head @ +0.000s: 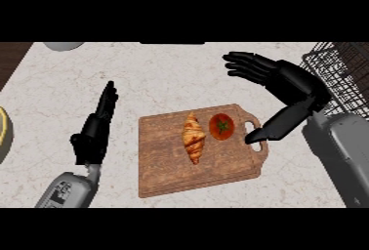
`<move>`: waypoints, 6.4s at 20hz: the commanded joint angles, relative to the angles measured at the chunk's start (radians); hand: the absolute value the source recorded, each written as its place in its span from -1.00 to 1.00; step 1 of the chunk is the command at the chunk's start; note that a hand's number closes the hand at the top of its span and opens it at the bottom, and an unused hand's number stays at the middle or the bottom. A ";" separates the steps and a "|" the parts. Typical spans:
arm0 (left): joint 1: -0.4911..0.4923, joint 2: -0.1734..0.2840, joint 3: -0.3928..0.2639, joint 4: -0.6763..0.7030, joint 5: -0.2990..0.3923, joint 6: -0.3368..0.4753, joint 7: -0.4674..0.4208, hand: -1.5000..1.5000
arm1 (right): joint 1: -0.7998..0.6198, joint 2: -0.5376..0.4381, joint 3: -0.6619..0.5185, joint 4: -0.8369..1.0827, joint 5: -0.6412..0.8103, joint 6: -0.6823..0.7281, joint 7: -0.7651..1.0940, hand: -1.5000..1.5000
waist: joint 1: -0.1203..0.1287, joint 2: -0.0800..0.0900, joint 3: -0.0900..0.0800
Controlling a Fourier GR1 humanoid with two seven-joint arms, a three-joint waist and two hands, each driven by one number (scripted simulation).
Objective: Pick the croissant from the cutting board and place it in the tiered basket
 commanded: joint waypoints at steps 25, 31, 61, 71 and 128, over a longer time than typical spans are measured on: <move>0.033 -0.020 0.013 -0.068 -0.056 -0.014 0.051 0.00 | -0.567 0.291 0.512 -0.035 0.515 0.289 0.736 -1.00 | -0.004 -0.001 -0.001; 0.032 -0.036 0.010 -0.085 -0.073 0.000 0.092 0.00 | -0.547 0.287 0.560 -0.009 0.509 0.337 0.801 -1.00 | -0.013 -0.004 0.000; 0.005 -0.089 0.084 -0.055 -0.117 -0.061 0.086 0.00 | -0.445 0.305 0.628 0.031 0.918 0.474 0.593 -1.00 | -0.009 0.001 0.000; 0.062 -0.110 0.090 -0.078 -0.160 -0.069 0.068 0.00 | -0.331 0.284 0.563 0.095 1.095 0.446 0.472 -1.00 | -0.007 0.001 0.000; 0.043 -0.215 0.197 -0.058 -0.264 -0.188 0.073 0.00 | -0.173 0.414 0.496 0.442 1.502 0.142 0.077 1.00 | -0.004 0.002 0.000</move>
